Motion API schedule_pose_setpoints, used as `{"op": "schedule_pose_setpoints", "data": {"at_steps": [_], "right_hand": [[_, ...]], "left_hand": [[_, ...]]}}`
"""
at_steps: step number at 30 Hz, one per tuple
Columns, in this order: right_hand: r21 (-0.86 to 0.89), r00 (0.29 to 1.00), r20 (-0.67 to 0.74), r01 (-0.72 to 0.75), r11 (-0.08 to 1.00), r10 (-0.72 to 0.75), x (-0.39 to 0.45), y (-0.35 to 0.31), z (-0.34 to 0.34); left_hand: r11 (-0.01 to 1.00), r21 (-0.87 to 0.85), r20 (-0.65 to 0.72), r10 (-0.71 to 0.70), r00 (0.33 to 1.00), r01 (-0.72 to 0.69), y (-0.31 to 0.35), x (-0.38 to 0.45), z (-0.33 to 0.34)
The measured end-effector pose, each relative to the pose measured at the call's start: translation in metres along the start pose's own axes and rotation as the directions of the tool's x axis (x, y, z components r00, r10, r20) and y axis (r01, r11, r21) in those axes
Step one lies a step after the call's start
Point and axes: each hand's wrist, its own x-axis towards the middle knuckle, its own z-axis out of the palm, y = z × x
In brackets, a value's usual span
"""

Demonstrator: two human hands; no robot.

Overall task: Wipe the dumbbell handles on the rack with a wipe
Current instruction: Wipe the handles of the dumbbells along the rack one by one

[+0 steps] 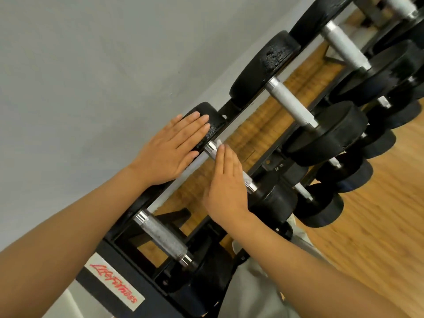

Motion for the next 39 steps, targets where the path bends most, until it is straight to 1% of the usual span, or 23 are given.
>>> {"op": "schedule_pose_setpoints", "data": {"at_steps": [3, 4, 5, 7, 9, 10, 11, 13, 15, 16, 18, 21, 23, 24, 26, 27, 28, 29, 33, 35, 37, 39], "right_hand": [[-0.11, 0.97, 0.168, -0.16, 0.981, 0.177, -0.016, 0.002, -0.006], [-0.117, 0.959, 0.18, -0.198, 0.973, 0.217, -0.017, -0.001, -0.007], [-0.098, 0.957, 0.164, -0.224, 0.97, 0.238, -0.015, -0.006, -0.006], [0.006, 0.972, 0.085, -0.221, 0.975, 0.22, -0.001, -0.018, -0.005], [0.123, 0.991, -0.011, -0.134, 0.983, 0.136, 0.014, -0.024, -0.003], [0.161, 0.994, -0.032, -0.096, 0.982, 0.102, 0.017, -0.024, -0.004], [0.164, 0.996, -0.021, -0.077, 0.983, 0.082, 0.016, -0.022, -0.007], [0.042, 0.993, 0.073, -0.099, 0.994, 0.096, 0.002, -0.01, -0.007], [-0.128, 0.964, 0.182, -0.173, 0.977, 0.195, -0.015, -0.002, -0.008], [-0.163, 0.941, 0.226, -0.217, 0.962, 0.251, -0.018, -0.001, -0.01], [-0.133, 0.902, 0.285, -0.299, 0.945, 0.326, -0.016, -0.007, -0.014], [-0.056, 0.878, 0.282, -0.387, 0.921, 0.386, -0.006, -0.02, -0.017], [-0.088, 0.854, 0.315, -0.407, 0.909, 0.413, -0.005, -0.018, -0.021], [-0.123, 0.831, 0.361, -0.406, 0.905, 0.422, -0.004, -0.013, -0.025], [-0.154, 0.761, 0.468, -0.431, 0.889, 0.45, 0.002, -0.004, -0.037], [-0.148, 0.731, 0.499, -0.457, 0.877, 0.465, 0.006, -0.001, -0.042], [-0.145, 0.721, 0.503, -0.472, 0.869, 0.476, 0.009, 0.0, -0.045], [-0.143, 0.73, 0.486, -0.475, 0.868, 0.48, 0.012, -0.001, -0.044], [-0.098, 0.825, 0.373, -0.421, 0.902, 0.425, 0.01, -0.001, -0.033], [-0.038, 0.819, 0.412, -0.423, 0.905, 0.4, 0.006, 0.005, -0.036], [0.031, 0.787, 0.483, -0.455, 0.89, 0.385, -0.001, 0.005, -0.043], [0.042, 0.766, 0.516, -0.47, 0.882, 0.383, -0.005, -0.001, -0.044]], "left_hand": [[1.0, 0.0, -0.034, -0.008, 0.999, 0.008, 0.002, -0.001, 0.003], [1.0, -0.006, -0.043, -0.01, 0.999, 0.01, 0.003, -0.001, 0.004], [1.0, -0.013, -0.051, -0.012, 0.999, 0.012, 0.003, -0.001, 0.003], [0.999, -0.027, -0.055, -0.018, 0.998, 0.017, 0.003, 0.0, 0.003], [0.999, -0.042, -0.052, -0.026, 0.998, 0.024, 0.004, 0.0, 0.002], [0.998, -0.051, -0.05, -0.029, 0.998, 0.027, 0.004, 0.0, 0.002], [0.998, -0.06, -0.049, -0.03, 0.998, 0.027, 0.004, 0.0, 0.001], [0.997, -0.068, -0.045, -0.03, 0.999, 0.027, 0.004, 0.0, 0.001], [0.997, -0.065, -0.042, -0.033, 0.999, 0.03, 0.003, -0.001, 0.001], [0.997, -0.063, -0.041, -0.035, 0.999, 0.032, 0.003, -0.001, 0.001], [0.997, -0.067, -0.036, -0.04, 0.999, 0.037, 0.005, 0.0, 0.001], [0.997, -0.072, -0.031, -0.041, 0.999, 0.039, 0.006, 0.001, 0.001], [0.997, -0.065, -0.027, -0.039, 0.999, 0.037, 0.006, 0.001, 0.0], [0.997, -0.064, -0.028, -0.038, 0.999, 0.037, 0.006, 0.001, 0.0], [0.996, -0.078, -0.032, -0.04, 0.999, 0.037, 0.006, 0.0, 0.0], [0.996, -0.087, -0.035, -0.039, 0.999, 0.036, 0.005, 0.0, 0.0], [0.995, -0.092, -0.04, -0.039, 0.998, 0.036, 0.006, 0.0, 0.0], [0.995, -0.09, -0.043, -0.04, 0.998, 0.036, 0.006, 0.001, 0.0], [0.996, -0.082, -0.042, -0.039, 0.998, 0.035, 0.006, 0.002, 0.0], [0.996, -0.081, -0.04, -0.037, 0.999, 0.034, 0.005, 0.002, 0.001], [0.996, -0.082, -0.043, -0.034, 0.998, 0.03, 0.005, 0.001, 0.002], [0.996, -0.087, -0.047, -0.033, 0.998, 0.029, 0.005, 0.0, 0.002]]}}
